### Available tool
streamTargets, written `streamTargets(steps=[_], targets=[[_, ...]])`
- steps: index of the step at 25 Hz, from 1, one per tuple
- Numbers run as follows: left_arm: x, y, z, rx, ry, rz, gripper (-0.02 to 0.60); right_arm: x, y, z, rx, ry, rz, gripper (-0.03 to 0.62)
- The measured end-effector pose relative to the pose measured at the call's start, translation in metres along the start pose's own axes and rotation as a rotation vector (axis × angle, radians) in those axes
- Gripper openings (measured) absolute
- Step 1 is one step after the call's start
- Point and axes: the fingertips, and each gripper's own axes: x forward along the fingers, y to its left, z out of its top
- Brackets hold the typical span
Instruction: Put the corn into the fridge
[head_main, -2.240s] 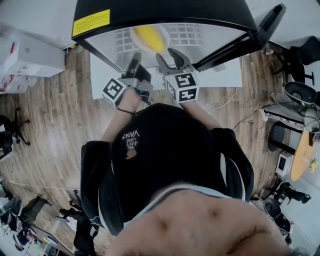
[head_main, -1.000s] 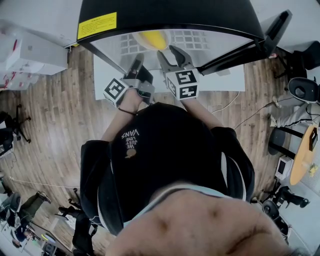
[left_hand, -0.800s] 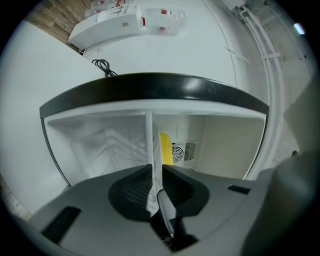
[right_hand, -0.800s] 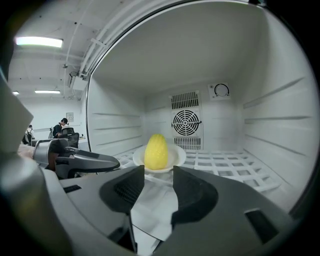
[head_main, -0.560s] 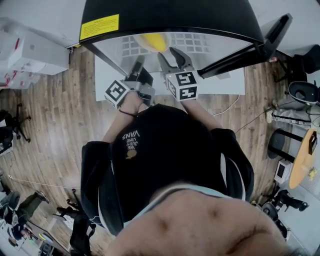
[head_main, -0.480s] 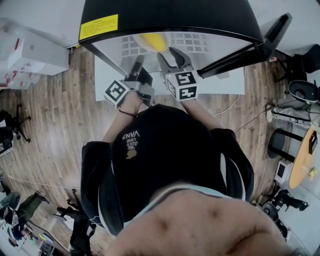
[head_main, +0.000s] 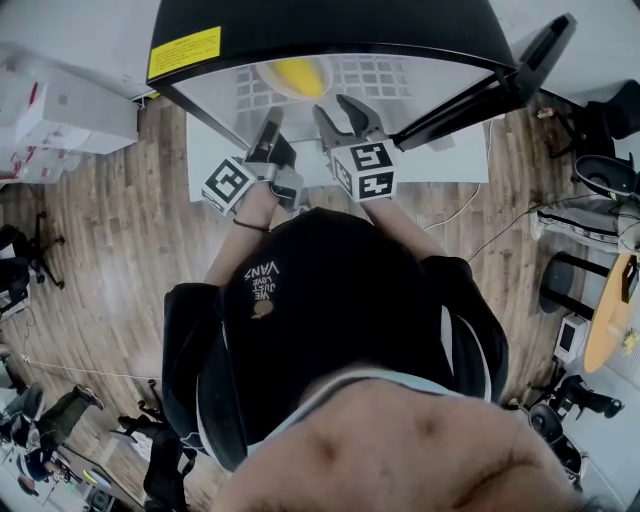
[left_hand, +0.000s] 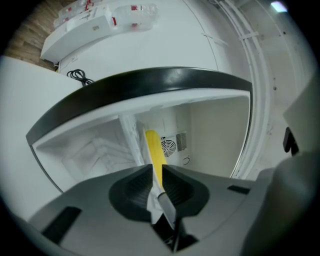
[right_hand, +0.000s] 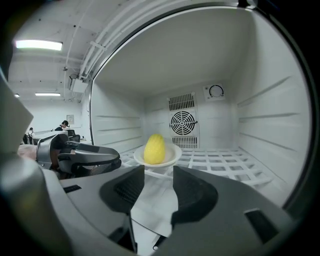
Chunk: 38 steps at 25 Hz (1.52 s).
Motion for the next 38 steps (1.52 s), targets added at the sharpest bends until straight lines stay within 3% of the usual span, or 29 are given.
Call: streamTargets(steps=[19,29,38], targets=[[-0.016,-0.023,-0.02,0.281,0.059,0.027,0.041,-0.036,-0.003,-0.014,0.026,-0.007,0.015,0.169],[-0.035,-0.026,-0.029,0.535,0.083,0.087,0.041,-0.058,-0.004,-0.021,0.012,-0.027,0.018,0.166],[-0.05,-0.03,-0.046,0.674,0.107,0.11,0.041,-0.075,0.004,-0.031,0.0,-0.029,0.041,0.114]])
